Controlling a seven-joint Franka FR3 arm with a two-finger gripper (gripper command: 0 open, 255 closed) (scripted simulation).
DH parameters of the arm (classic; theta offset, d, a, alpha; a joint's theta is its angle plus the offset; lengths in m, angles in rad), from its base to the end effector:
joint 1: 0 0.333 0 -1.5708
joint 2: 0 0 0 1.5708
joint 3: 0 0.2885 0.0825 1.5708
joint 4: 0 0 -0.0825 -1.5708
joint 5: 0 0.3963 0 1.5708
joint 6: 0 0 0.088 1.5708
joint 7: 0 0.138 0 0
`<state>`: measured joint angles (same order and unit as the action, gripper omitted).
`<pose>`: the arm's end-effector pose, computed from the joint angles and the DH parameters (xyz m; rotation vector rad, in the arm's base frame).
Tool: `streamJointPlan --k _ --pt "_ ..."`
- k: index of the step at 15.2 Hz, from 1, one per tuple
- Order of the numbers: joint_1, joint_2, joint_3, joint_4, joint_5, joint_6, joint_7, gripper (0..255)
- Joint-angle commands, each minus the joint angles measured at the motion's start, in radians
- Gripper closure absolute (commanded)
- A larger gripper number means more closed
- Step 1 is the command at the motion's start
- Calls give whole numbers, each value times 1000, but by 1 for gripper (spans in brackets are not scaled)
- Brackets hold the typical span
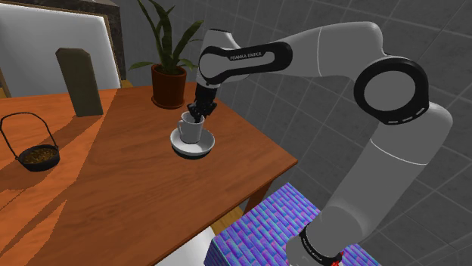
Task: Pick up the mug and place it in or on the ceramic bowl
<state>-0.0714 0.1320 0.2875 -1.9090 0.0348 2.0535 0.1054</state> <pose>0.5860 0.1287 0.3686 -3.0681 -0.1414 -0.0100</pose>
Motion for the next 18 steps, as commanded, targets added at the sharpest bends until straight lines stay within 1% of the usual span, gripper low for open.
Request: streamJointPlan --k 1,2,3,8,12,18 --pt "0 0 0 0 0 0 0 255" --pt "0 0 0 0 0 0 0 255" --pt "0 0 0 0 0 0 0 0" --pt "0 0 0 0 0 0 0 0" --pt "-6 -34 -2 87 9 -120 -6 0" --pt "-6 -34 -2 87 9 -120 -6 0"
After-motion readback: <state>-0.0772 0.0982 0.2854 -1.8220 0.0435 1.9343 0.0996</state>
